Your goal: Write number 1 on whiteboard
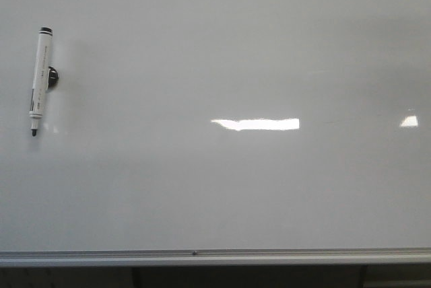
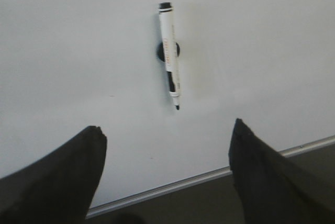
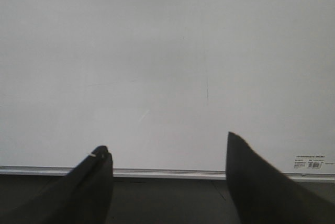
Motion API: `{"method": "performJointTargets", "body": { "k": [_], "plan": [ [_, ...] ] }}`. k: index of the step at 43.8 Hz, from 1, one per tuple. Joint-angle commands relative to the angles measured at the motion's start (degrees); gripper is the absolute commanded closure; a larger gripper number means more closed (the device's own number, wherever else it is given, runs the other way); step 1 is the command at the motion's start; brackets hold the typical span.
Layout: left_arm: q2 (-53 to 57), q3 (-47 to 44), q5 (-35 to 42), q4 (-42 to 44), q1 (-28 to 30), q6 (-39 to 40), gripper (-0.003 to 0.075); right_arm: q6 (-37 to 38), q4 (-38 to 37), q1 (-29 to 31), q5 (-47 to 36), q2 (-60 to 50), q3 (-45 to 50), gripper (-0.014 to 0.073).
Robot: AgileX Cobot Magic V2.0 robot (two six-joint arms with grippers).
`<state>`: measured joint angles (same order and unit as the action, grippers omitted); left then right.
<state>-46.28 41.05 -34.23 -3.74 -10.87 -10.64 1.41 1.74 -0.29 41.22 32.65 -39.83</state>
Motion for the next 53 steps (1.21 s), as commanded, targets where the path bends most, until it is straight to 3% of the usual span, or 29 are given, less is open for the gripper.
{"method": "performJointTargets", "body": {
  "k": [1,10,20,53],
  "plan": [
    [-4.99,3.19,5.12,-0.18,-2.16,-0.35,0.0229,-0.05,-0.62,-0.05,-4.72,0.52,-1.41,0.0098],
    [-14.7,5.43,8.56,-0.18,-2.27,2.19,0.0216,-0.05,-0.62,-0.05,-4.72,0.52,-1.41,0.0098],
    [-25.31,9.08,12.34,-0.29,-1.82,4.5,0.0115,-0.05,-0.62,-0.05,-4.72,0.52,-1.41,0.0098],
    [-41.1,10.97,29.09,-3.37,-1.26,5.23,0.0123,-0.05,-0.62,-0.05,-4.66,0.52,-1.41,0.0098]
  ]
}}
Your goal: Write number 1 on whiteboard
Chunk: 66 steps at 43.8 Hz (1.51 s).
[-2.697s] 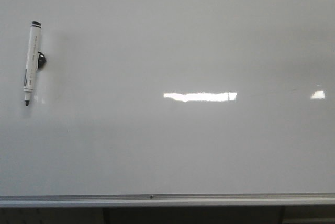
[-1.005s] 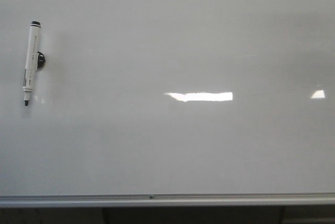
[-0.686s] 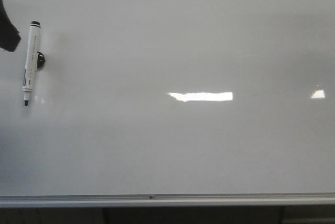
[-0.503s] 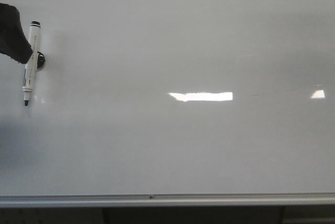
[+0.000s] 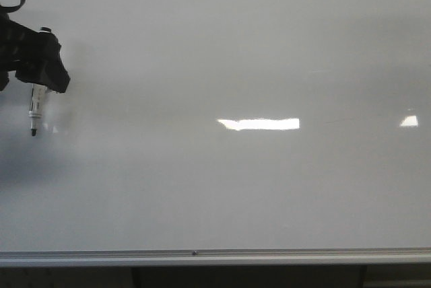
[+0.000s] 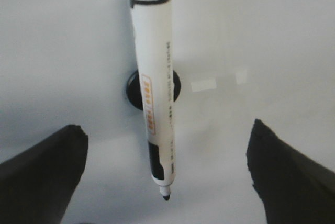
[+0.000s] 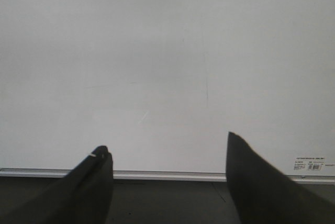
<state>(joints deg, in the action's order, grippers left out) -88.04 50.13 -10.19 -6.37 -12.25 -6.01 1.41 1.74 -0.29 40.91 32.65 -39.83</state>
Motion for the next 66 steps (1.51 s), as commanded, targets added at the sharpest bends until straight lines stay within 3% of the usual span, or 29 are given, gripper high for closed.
{"method": "performJointTargets", "body": {
  "k": [1,21,40,50,57,66],
  "plan": [
    [0.38,1.89,5.31,-0.73,0.12,0.61,0.0123,-0.05,-0.62,-0.05,-4.35,0.52,-1.41,0.0098],
    [-1.32,1.89,6.41,-0.73,0.12,0.61,0.0135,-0.05,-0.62,-0.05,-4.35,0.52,-1.41,0.0098],
    [-1.32,1.89,4.64,-0.73,0.12,0.61,0.0496,-0.05,-0.62,-0.05,-4.24,0.52,-1.41,0.0098],
    [-1.32,1.89,4.64,-0.73,0.12,0.61,0.0645,-0.05,-0.62,-0.05,-4.24,0.52,-1.41,0.0098],
    [-0.71,1.89,2.57,-0.58,0.12,0.07,0.07,-0.05,-0.62,-0.05,-4.24,0.52,-1.41,0.0098],
    [4.7,2.0,-5.64,1.34,0.12,-1.53,0.0702,-0.12,-0.39,-0.05,-1.95,0.73,-2.56,0.0098]
  ]
}}
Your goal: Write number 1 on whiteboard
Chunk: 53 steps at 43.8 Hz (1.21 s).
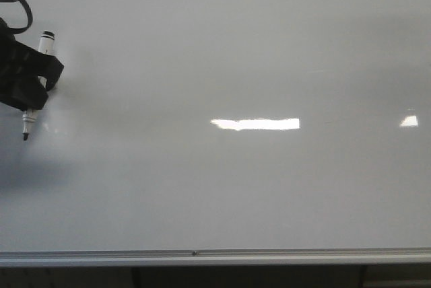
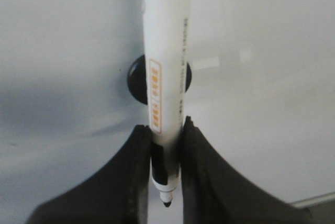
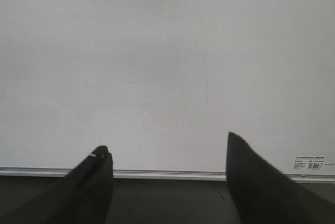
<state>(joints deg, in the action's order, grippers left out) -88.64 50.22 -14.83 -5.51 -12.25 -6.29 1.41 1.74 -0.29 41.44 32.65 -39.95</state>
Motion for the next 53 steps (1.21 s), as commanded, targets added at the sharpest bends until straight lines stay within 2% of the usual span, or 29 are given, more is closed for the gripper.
{"method": "performJointTargets", "body": {
  "k": [1,8,17,25,30,41,47,53],
  "plan": [
    [6.18,2.08,-2.56,0.48,0.12,-2.5,0.0702,-0.23,-0.2,-0.05,-1.79,0.91,-2.78,0.0098],
    [11.84,5.57,-17.27,0.25,-1.13,-9.98,0.0702,-2.99,3.92,-0.52,3.9,3.8,-6.4,0.0098],
    [15.47,13.13,-38.39,-3.86,-5.45,-24.17,0.0702,-13.67,15.14,-2.59,12.23,10.03,-12.33,0.0098],
    [15.85,16.82,-47.29,-10.4,-11.56,-35.57,0.0702,-24.72,25.2,-6.53,19.06,16.14,-17.54,0.0098],
    [15.85,17.93,-49.29,-11.11,-16.8,-38.77,0.0702,-30.95,28.05,-10.42,21.95,19.9,-20.55,0.0098],
    [15.85,20.04,-49.85,-11.11,-25.29,-39.14,0.0702,-39.43,28.22,-21.71,25.22,27.29,-26.46,0.01],
    [15.85,21.09,-49.85,-11.0,-27.2,-40.81,0.0702,-44.59,28.28,-28.77,23.91,31.52,-29.82,0.0148],
    [15.85,21.75,-49.72,-10.86,-27.37,-41.66,0.0702,-45.73,28.24,-33.21,23.47,36.16,-34.42,0.0177]
  ]
}}
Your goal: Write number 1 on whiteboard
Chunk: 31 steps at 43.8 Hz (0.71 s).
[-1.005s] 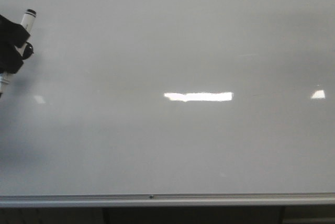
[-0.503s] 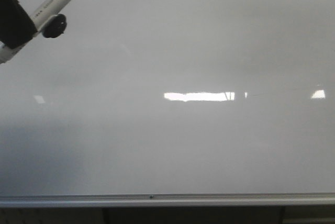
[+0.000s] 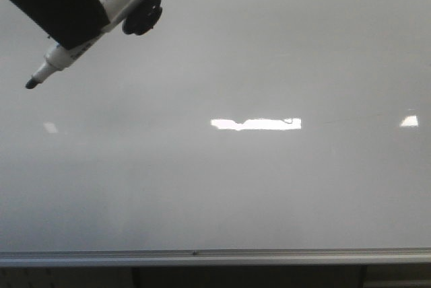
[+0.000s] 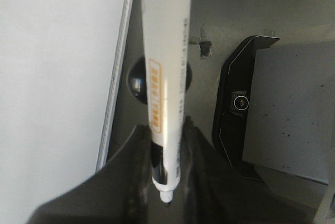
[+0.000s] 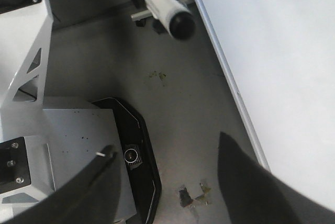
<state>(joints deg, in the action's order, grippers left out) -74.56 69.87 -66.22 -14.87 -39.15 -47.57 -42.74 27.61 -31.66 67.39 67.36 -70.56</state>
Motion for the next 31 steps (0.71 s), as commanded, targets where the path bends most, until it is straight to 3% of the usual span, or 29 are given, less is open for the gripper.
{"method": "performJointTargets", "body": {
  "k": [1,14,28,31],
  "plan": [
    [1.77,2.1,1.77,-1.35,-0.46,-0.43,0.0702,-2.04,2.37,-2.36,-2.43,2.22,-4.81,0.0178],
    [1.77,2.1,2.74,-0.86,-0.46,-0.52,0.0702,-7.01,2.09,-7.11,-3.06,13.0,-13.65,0.0178],
    [1.77,2.1,3.02,-0.65,-0.46,-0.52,0.0702,-8.06,2.14,-8.55,-5.02,17.33,-16.03,0.0185],
    [1.77,2.1,3.02,-0.6,-0.46,-0.52,0.0702,-8.06,2.07,-8.55,-4.54,17.33,-16.03,0.0222]
  ]
}}
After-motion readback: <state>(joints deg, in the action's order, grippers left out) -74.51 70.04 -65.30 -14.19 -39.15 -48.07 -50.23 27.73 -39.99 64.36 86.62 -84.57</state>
